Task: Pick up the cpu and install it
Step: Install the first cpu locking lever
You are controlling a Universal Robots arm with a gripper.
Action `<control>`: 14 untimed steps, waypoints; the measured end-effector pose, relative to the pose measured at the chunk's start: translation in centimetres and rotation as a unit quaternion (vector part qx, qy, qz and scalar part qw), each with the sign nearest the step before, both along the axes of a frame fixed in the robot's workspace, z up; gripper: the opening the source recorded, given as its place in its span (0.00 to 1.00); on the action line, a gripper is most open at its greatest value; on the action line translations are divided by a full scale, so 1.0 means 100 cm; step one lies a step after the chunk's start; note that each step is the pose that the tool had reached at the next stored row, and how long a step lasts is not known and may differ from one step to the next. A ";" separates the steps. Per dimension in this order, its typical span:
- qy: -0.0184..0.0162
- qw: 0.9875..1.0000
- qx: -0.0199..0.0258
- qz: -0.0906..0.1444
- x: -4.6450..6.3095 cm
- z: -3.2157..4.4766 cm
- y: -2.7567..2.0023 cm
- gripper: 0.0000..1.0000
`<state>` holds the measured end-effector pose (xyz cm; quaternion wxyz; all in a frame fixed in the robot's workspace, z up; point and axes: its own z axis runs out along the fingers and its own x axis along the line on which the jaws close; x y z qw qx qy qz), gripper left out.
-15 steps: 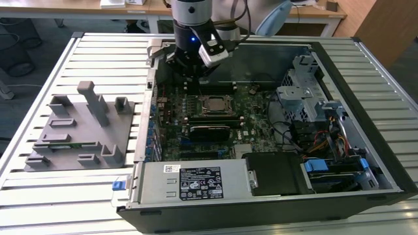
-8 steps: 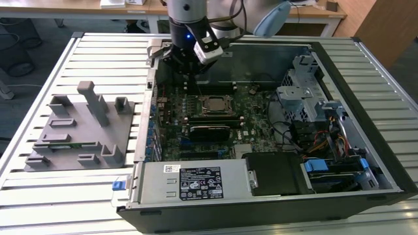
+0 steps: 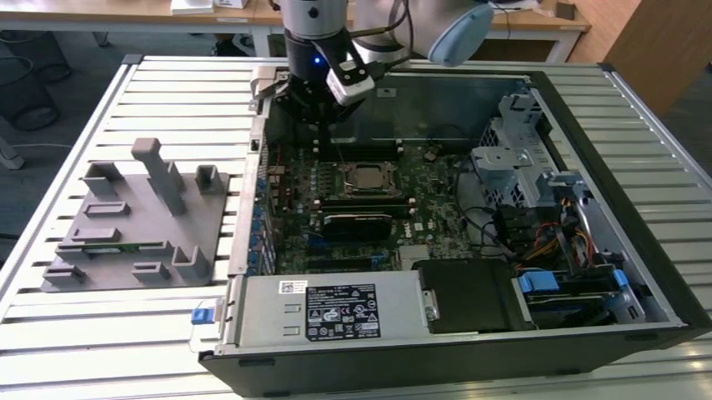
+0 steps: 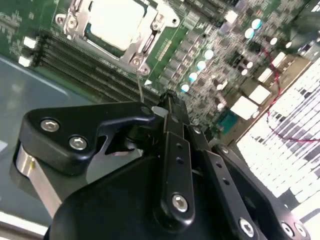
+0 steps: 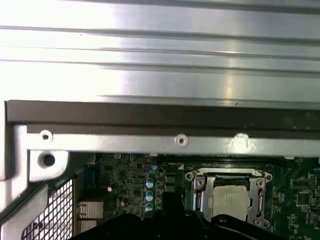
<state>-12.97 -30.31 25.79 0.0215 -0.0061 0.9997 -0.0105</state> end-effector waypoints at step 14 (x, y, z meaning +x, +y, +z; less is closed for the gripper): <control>0.000 1.000 0.000 0.001 0.017 -0.0012 0.0068 0.11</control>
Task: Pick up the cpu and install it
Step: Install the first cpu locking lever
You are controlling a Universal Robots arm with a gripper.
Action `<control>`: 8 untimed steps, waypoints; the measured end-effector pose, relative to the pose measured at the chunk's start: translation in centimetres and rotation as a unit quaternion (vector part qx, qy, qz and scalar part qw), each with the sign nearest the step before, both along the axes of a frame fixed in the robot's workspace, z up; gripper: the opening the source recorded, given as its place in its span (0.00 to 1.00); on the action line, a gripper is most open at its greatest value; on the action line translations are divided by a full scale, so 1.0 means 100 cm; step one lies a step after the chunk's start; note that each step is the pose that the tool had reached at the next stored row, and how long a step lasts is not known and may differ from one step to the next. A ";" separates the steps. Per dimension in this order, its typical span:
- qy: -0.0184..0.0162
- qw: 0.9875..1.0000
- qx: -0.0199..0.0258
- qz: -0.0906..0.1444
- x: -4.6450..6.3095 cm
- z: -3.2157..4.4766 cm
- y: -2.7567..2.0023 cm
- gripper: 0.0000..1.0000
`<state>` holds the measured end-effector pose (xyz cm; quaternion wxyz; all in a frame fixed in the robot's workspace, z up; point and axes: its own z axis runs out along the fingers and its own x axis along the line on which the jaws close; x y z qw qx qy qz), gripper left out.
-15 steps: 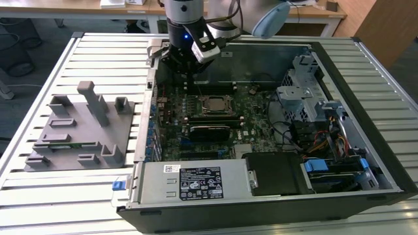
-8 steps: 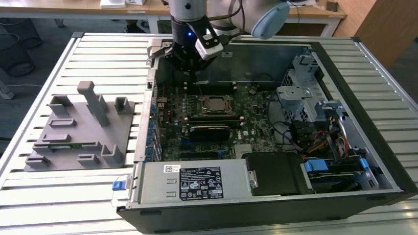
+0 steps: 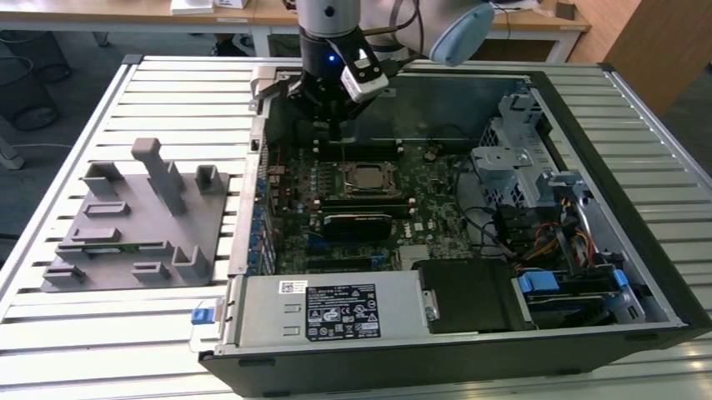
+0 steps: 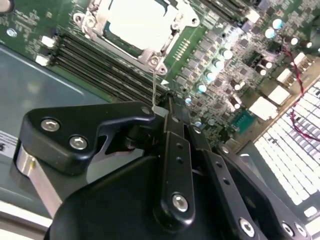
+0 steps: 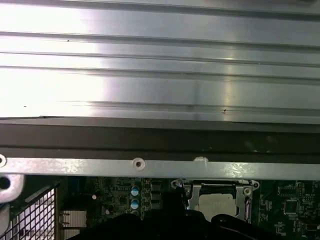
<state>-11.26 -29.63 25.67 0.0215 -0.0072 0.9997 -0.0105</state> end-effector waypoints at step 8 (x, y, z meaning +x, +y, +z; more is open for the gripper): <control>0.000 1.000 0.000 0.000 0.012 -0.0008 0.0002 0.11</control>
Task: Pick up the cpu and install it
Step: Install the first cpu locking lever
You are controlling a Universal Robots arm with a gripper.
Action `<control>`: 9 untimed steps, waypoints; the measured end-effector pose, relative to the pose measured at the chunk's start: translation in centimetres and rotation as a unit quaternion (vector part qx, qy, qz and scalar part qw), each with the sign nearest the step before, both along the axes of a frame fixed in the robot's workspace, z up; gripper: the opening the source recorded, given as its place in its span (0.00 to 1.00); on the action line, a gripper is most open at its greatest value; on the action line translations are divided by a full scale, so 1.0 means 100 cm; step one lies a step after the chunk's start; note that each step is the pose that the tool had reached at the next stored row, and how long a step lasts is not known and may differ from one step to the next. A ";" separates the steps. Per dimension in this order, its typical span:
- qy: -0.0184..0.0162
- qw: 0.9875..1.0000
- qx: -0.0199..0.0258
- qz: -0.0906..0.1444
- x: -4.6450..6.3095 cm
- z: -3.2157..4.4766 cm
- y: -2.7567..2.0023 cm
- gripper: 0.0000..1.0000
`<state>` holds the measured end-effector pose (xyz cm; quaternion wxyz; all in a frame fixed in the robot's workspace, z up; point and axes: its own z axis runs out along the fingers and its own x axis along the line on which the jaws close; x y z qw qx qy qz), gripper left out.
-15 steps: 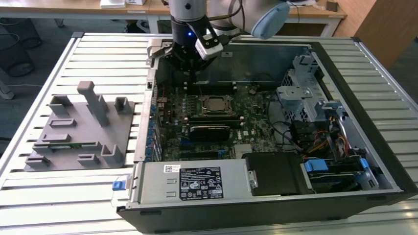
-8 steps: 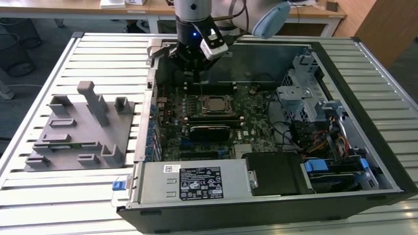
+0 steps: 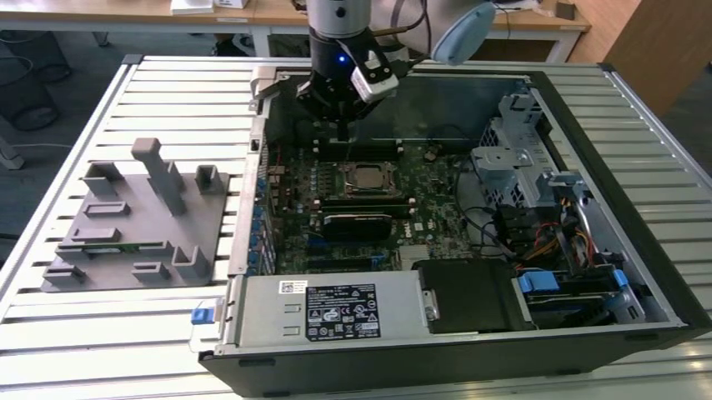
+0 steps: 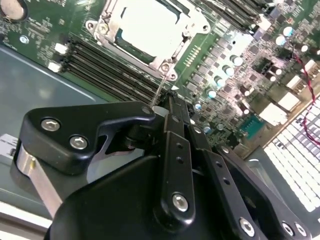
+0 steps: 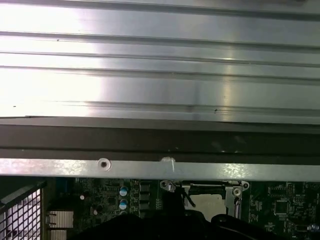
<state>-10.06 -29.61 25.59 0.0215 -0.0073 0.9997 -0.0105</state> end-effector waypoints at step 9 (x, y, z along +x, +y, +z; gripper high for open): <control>0.000 0.999 0.033 0.000 0.003 -0.0013 -0.0046 0.11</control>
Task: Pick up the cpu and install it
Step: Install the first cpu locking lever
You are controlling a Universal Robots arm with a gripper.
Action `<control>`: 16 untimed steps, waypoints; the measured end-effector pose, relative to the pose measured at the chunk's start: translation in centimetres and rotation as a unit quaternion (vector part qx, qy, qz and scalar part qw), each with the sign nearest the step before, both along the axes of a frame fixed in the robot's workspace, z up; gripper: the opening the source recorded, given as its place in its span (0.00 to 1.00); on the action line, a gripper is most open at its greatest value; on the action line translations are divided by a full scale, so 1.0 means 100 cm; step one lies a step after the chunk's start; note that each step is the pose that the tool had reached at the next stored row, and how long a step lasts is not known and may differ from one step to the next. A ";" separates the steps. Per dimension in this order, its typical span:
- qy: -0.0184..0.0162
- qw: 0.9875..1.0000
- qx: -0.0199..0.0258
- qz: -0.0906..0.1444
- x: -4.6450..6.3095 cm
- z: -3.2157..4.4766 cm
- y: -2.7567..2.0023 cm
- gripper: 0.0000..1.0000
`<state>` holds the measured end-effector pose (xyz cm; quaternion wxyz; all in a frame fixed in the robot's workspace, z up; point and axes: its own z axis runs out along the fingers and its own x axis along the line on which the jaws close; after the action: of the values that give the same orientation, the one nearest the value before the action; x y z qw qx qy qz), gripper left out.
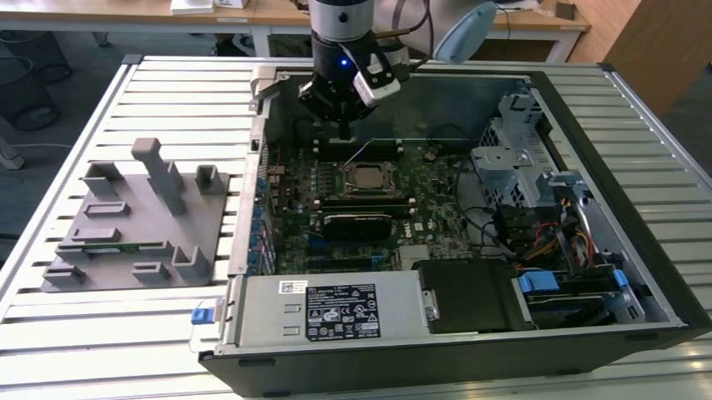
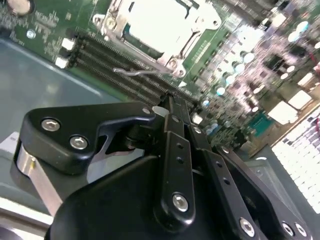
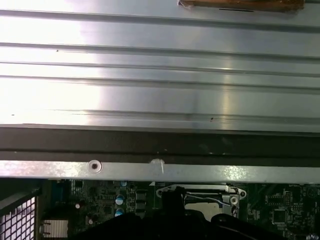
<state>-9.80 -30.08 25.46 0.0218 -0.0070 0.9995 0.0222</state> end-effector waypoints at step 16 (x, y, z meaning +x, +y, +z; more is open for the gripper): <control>0.010 1.000 -0.008 -0.006 0.017 -0.0059 -0.0018 0.11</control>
<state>-8.14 -30.25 24.86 0.0118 -0.0011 0.9998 0.0144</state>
